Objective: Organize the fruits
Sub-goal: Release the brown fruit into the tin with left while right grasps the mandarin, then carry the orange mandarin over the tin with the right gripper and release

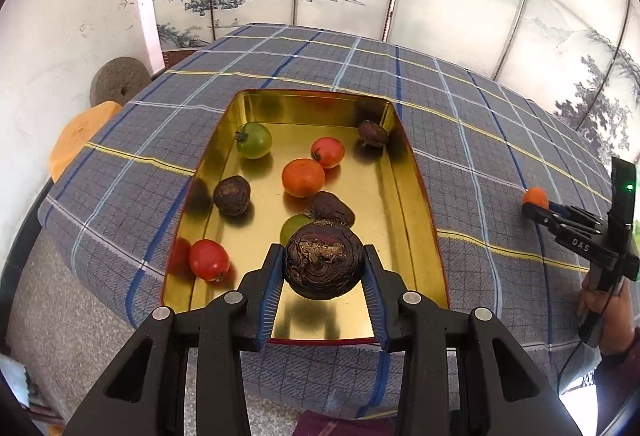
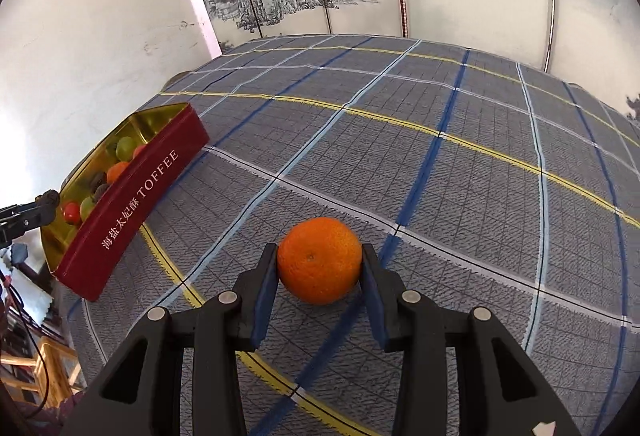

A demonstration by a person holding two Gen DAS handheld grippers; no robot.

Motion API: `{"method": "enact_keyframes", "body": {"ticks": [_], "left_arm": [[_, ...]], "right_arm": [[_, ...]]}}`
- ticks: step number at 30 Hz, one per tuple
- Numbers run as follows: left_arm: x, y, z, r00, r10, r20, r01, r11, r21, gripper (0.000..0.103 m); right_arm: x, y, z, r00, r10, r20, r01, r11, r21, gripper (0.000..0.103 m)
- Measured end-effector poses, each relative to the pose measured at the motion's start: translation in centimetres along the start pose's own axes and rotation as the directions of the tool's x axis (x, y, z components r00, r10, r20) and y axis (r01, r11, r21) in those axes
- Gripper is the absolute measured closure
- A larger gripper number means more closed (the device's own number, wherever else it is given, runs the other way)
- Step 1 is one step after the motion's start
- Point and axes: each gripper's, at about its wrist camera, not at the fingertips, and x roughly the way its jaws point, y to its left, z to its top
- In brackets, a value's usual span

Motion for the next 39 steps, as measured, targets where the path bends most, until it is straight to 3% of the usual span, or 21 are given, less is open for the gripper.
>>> {"method": "enact_keyframes", "body": {"ticks": [8,18,27,33,39], "left_arm": [[0.7,-2.3,0.5,1.0,-0.011,0.011,0.01,0.996,0.092,0.064],[1.8,-3.3,0.0,1.0,0.0,-0.009,0.002,0.994,0.113,0.063],[1.9,-3.7,-0.4,0.999,0.05,0.006,-0.05,0.99,0.134,0.062],[0.8,-3.6,-0.6,0.996,0.073,0.051,-0.079,0.987,0.142,0.043],[-0.3,-3.7,-1.0,0.988,0.121,0.094,-0.135,0.976,0.171,0.034]], "right_arm": [[0.1,0.3,-0.1,1.0,-0.006,-0.006,0.006,1.0,-0.002,0.066],[0.5,0.2,0.0,1.0,-0.006,-0.025,0.006,1.0,0.008,0.066],[0.5,0.2,0.1,1.0,-0.007,-0.024,0.007,1.0,0.007,0.066],[0.6,0.1,0.0,1.0,-0.009,-0.027,0.009,1.0,0.005,0.066],[0.4,0.3,-0.5,0.999,-0.013,-0.031,0.013,1.0,0.002,0.066]]}}
